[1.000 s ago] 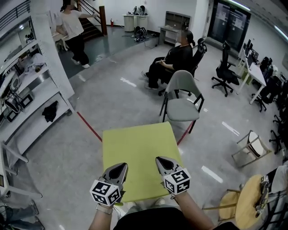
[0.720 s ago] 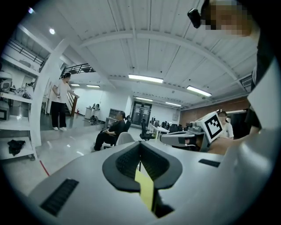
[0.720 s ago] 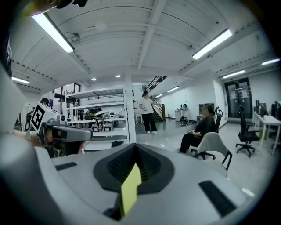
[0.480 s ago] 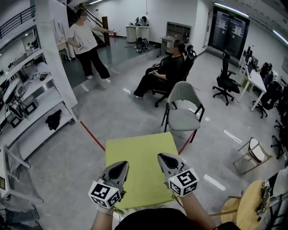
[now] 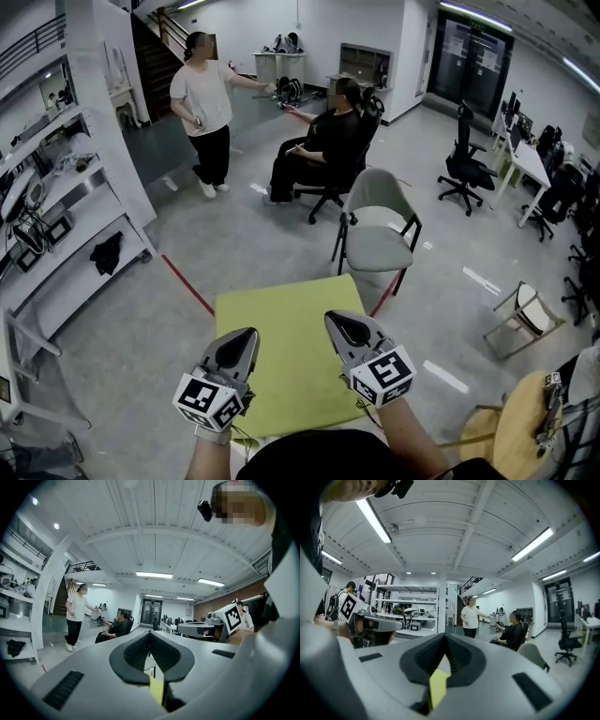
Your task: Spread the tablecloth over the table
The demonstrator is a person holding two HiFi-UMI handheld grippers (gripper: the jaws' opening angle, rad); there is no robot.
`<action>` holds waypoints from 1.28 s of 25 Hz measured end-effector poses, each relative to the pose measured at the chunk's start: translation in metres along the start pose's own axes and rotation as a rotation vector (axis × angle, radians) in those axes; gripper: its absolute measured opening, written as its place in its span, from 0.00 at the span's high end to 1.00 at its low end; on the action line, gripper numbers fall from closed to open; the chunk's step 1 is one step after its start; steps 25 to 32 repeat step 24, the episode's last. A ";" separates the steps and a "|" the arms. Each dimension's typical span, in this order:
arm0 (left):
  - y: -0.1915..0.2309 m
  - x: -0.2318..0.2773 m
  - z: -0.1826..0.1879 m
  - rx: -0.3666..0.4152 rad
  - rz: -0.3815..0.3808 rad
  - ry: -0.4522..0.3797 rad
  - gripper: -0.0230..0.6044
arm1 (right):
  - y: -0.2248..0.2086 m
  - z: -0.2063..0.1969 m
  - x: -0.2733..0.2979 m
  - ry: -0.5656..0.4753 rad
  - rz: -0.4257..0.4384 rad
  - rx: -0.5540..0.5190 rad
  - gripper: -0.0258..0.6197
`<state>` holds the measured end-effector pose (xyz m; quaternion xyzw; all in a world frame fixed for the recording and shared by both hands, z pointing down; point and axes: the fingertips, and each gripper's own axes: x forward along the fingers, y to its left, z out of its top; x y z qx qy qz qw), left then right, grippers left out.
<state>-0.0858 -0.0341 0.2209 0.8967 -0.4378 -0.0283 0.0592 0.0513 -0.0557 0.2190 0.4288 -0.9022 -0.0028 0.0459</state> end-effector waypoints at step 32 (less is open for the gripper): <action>-0.014 0.007 -0.017 -0.006 -0.024 0.053 0.94 | -0.013 -0.013 -0.017 -0.003 -0.053 0.036 0.95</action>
